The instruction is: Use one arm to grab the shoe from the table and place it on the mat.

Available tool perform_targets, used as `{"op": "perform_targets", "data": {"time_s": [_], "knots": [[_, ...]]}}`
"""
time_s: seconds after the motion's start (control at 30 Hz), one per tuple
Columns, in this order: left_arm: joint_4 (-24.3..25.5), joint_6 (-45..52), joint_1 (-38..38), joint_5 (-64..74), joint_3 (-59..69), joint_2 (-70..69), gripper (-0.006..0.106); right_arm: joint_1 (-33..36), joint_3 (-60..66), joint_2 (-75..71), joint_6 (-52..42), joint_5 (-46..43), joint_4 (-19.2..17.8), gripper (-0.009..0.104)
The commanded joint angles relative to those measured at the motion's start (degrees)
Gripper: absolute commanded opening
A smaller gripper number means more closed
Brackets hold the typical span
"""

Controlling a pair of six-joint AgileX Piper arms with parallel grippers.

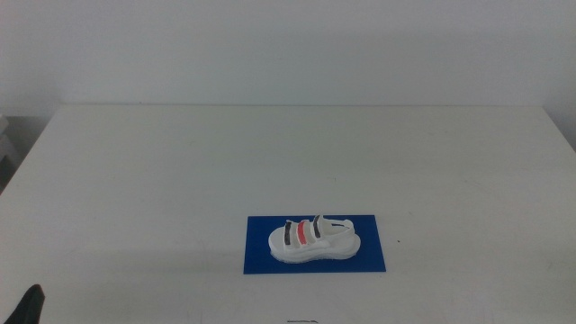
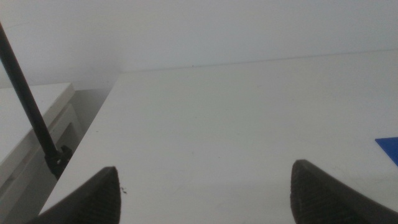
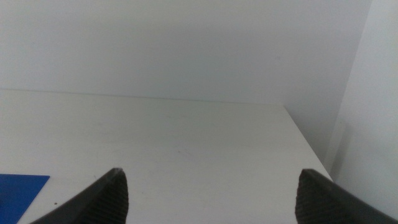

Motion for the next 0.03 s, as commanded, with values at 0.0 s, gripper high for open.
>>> {"op": "perform_targets", "data": {"time_s": [0.0], "knots": [[-0.51, -0.85, -0.13, -4.3, -0.13, -1.27, 0.094, 0.09, -1.06, -1.11, -0.3, -4.34, -0.51, 0.094]]}}
